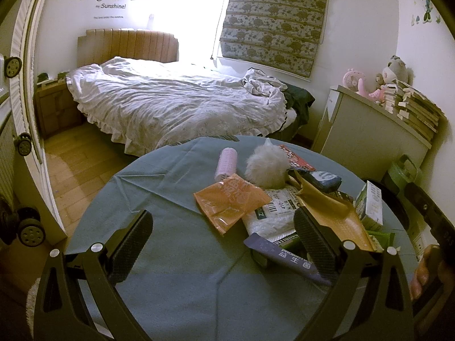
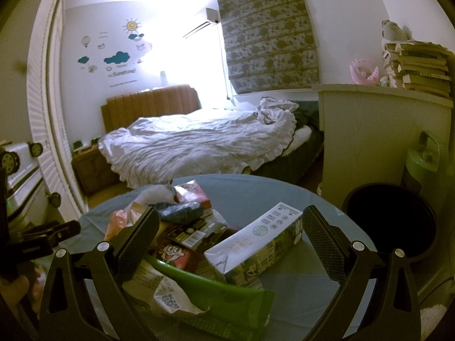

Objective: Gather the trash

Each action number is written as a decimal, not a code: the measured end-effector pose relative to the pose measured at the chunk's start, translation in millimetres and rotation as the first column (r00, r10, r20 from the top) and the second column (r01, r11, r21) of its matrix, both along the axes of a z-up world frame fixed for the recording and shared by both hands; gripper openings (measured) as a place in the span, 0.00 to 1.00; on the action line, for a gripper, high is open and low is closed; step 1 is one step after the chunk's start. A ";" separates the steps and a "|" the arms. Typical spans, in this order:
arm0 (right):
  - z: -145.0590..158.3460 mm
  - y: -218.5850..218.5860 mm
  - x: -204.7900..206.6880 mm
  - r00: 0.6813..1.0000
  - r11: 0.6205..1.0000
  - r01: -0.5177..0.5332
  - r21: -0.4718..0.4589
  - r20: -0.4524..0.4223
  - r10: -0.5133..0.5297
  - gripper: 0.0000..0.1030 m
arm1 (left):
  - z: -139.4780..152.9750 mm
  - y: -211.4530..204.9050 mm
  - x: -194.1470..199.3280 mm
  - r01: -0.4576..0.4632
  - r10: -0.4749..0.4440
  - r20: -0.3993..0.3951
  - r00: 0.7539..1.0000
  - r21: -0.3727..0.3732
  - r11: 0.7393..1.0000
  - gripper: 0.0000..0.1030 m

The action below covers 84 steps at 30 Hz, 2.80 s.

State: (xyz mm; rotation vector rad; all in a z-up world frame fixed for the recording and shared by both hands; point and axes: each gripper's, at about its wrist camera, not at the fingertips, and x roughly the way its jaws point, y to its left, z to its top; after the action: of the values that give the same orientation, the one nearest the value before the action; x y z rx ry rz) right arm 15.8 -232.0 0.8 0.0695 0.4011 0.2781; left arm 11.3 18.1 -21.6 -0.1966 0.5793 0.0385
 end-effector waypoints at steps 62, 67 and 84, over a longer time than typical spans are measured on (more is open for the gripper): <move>10.4 -105.8 87.0 0.867 0.921 -0.205 0.331 -0.376 0.327 0.51 | -10.3 22.6 70.5 0.028 -0.004 -0.274 0.962 0.084 0.996 0.93; -10.4 -101.9 76.7 0.857 0.919 -0.190 0.345 -0.398 0.327 0.51 | -40.0 22.5 90.3 0.093 -0.055 -0.365 0.929 0.085 0.992 0.87; -1.3 -176.7 93.8 0.953 0.889 0.025 0.457 -0.279 0.117 0.51 | 66.9 -45.1 92.2 0.323 -0.331 -0.132 0.935 -0.073 0.943 0.33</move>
State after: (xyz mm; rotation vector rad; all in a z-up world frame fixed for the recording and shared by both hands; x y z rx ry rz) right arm 109.6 -408.7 -0.5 0.5737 0.6349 0.4085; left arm 103.5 -27.0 45.3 -0.1450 0.7507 -0.2884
